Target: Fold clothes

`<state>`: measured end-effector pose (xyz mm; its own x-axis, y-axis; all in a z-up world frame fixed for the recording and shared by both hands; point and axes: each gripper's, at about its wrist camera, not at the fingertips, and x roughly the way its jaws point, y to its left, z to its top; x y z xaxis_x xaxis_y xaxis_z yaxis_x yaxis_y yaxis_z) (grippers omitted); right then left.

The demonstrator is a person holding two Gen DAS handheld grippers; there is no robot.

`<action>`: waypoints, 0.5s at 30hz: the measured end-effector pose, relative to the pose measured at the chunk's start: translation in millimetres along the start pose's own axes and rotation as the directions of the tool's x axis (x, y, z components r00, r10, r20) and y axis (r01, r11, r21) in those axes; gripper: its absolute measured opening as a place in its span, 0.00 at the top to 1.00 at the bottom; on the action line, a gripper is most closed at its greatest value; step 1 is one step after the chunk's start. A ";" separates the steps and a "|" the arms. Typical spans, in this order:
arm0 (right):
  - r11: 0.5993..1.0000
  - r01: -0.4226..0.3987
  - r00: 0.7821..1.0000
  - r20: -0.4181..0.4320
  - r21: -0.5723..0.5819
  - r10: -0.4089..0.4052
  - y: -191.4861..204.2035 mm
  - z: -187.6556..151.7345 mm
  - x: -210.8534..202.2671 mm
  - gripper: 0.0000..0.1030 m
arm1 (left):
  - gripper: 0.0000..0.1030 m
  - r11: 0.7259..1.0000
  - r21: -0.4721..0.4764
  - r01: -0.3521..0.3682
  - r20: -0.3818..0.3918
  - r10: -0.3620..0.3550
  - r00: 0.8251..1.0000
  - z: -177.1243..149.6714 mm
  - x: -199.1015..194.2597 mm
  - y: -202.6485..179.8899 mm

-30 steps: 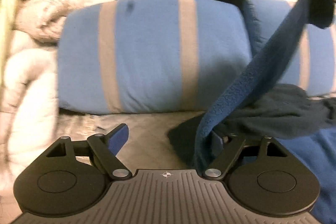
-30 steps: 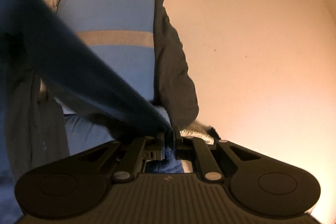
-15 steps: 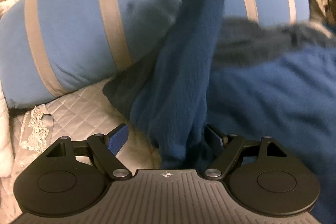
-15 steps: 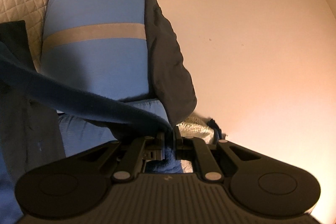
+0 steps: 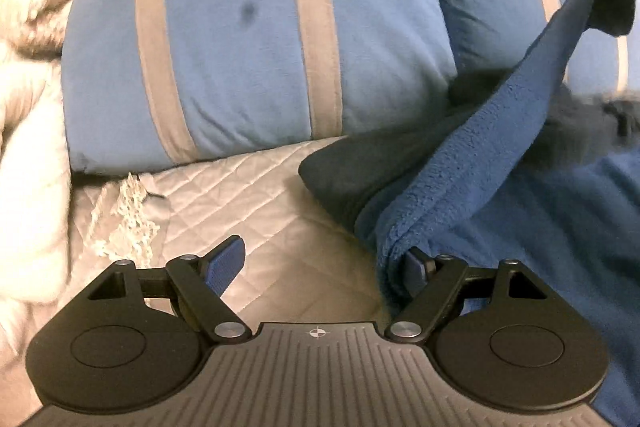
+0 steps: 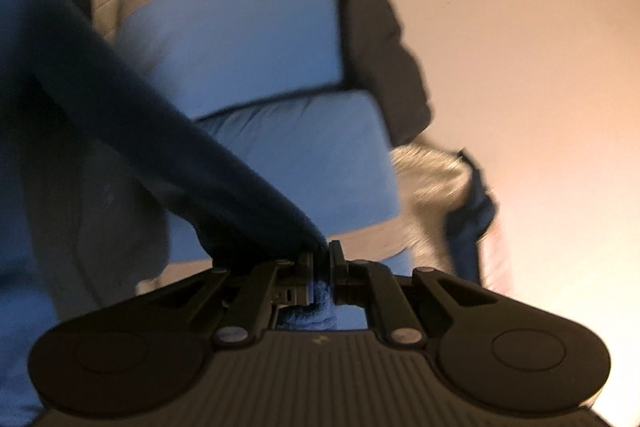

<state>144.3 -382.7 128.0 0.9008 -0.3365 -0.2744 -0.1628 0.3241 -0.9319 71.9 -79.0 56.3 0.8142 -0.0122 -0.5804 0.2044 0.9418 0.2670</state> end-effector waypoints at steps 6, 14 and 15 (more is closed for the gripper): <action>0.993 -0.091 0.994 -0.048 0.070 0.095 20.9 -43.0 12.5 0.94 | 0.22 0.999 0.044 0.005 0.016 -0.006 1.000 2.8 -9.4 -19.7; 0.999 -0.030 0.997 -0.068 0.025 0.032 65.0 -98.0 -1.4 0.94 | 0.22 0.966 0.250 -0.069 0.078 0.051 0.996 10.0 -15.2 -47.9; 1.000 -0.006 0.998 -0.065 -0.002 0.006 73.0 -103.2 -6.3 0.94 | 0.22 0.961 0.264 -0.087 0.073 0.070 0.995 9.2 -13.5 -48.5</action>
<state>85.2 -448.2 37.3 0.8716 -0.3915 -0.2949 -0.1690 0.3249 -0.9305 56.0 -127.6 58.3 0.8642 0.0288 -0.5024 0.2693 0.8169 0.5101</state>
